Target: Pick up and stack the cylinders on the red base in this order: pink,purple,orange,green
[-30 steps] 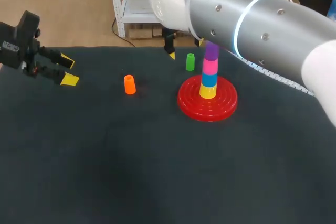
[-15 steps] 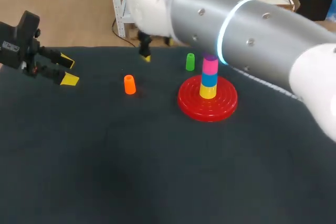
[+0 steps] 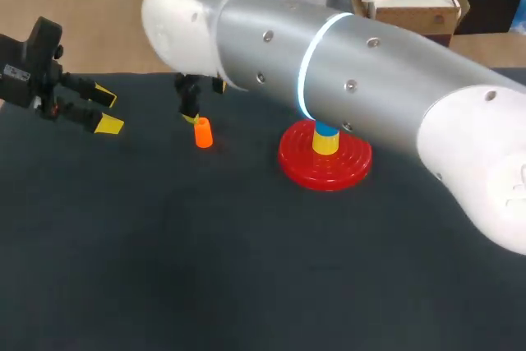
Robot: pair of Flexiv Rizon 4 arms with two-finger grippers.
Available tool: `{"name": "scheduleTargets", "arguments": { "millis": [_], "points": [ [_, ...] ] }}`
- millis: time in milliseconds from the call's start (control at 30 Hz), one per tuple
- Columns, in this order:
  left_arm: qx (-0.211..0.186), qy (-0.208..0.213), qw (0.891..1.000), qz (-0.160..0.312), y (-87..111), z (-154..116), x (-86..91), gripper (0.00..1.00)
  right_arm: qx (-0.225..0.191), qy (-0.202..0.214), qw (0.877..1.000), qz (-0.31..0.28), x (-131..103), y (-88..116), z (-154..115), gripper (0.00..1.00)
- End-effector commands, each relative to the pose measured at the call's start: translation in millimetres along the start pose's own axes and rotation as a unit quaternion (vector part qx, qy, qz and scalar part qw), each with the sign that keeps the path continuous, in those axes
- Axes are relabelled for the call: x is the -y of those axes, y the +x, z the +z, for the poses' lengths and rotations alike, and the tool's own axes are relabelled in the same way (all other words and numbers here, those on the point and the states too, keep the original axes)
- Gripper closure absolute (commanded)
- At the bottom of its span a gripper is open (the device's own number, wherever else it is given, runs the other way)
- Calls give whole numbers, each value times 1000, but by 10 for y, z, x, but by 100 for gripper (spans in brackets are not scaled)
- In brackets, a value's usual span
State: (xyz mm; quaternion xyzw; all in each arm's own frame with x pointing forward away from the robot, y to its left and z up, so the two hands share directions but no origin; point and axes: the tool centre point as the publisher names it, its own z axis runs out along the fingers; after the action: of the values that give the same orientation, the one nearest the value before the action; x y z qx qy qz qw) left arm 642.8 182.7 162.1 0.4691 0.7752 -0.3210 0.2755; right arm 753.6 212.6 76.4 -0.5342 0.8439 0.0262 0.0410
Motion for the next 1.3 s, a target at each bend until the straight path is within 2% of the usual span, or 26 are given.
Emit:
{"name": "scheduleTargets", "arguments": {
  "millis": [33, 400, 733, 800, 867, 933, 1000, 1067, 1300],
  "points": [
    [1, 0, 1000, 1, 13, 1, -2, 0, -57, -6, 998, -2, 48, -98, 90, 0],
    [1, 0, 1000, 1, 13, 1, -2, 0, -82, -18, 996, -6, 77, -154, 382, 0],
    [1, 0, 1000, 1, 13, 1, -2, 0, -104, -13, 994, -12, 62, -179, 479, 1],
    [1, 0, 1000, 1, 13, 1, -2, 0, -108, -11, 994, -11, 66, -183, 492, 18],
    [1, 0, 1000, 1, 13, 1, -2, 0, -111, -9, 994, -10, 66, -183, 493, 25],
    [1, 0, 1000, 1, 13, 1, -2, 0, -113, -9, 994, -10, 65, -187, 499, 42],
    [1, 0, 1000, 1, 13, 1, -2, 0, -114, -8, 993, -9, 66, -189, 501, 51],
    [1, 0, 1000, 1, 13, 1, -2, 0, -116, -7, 993, -9, 66, -190, 501, 54],
    [1, 0, 1000, 1, 13, 1, -2, 0, -123, -7, 992, -7, 70, -177, 534, 55]
  ]
}}
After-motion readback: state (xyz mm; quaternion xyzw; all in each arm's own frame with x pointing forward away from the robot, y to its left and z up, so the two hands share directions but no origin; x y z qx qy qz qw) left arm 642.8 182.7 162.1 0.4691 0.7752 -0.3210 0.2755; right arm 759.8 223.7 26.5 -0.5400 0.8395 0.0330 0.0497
